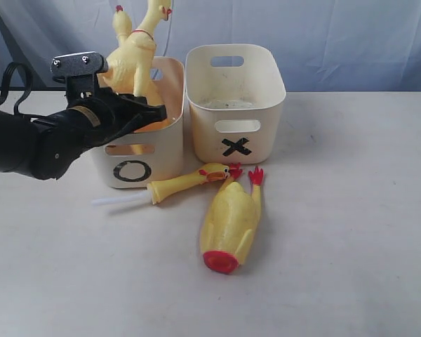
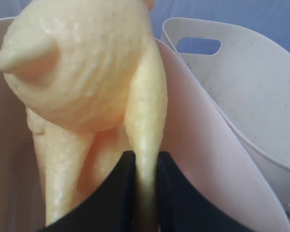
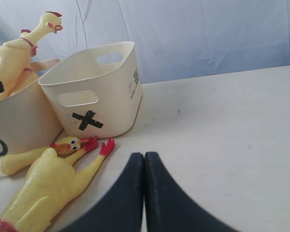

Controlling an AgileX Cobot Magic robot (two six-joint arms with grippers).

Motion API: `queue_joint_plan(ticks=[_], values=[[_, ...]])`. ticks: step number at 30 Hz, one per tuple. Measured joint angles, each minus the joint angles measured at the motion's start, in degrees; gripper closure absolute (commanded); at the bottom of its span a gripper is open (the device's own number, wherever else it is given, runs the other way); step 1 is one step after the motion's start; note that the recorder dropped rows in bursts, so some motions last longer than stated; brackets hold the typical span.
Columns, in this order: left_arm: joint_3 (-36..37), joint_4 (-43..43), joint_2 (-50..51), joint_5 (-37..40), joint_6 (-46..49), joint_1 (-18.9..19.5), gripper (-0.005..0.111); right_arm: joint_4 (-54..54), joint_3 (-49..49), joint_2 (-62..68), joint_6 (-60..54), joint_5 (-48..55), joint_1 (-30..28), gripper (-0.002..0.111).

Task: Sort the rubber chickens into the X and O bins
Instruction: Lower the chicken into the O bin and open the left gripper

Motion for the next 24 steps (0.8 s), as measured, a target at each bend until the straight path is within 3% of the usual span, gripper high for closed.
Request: queue_joint_plan(ticks=[10,24], values=[[-0.1,1.9,-0.1,1.0,0.1,0.0,0.072,0.0,0.0,0.0,0.0,0.0,0.0,0.109],[-0.1,2.2,-0.9,2.0,0.0,0.0,0.069,0.0,0.0,0.0,0.0,0.0,0.0,0.109]])
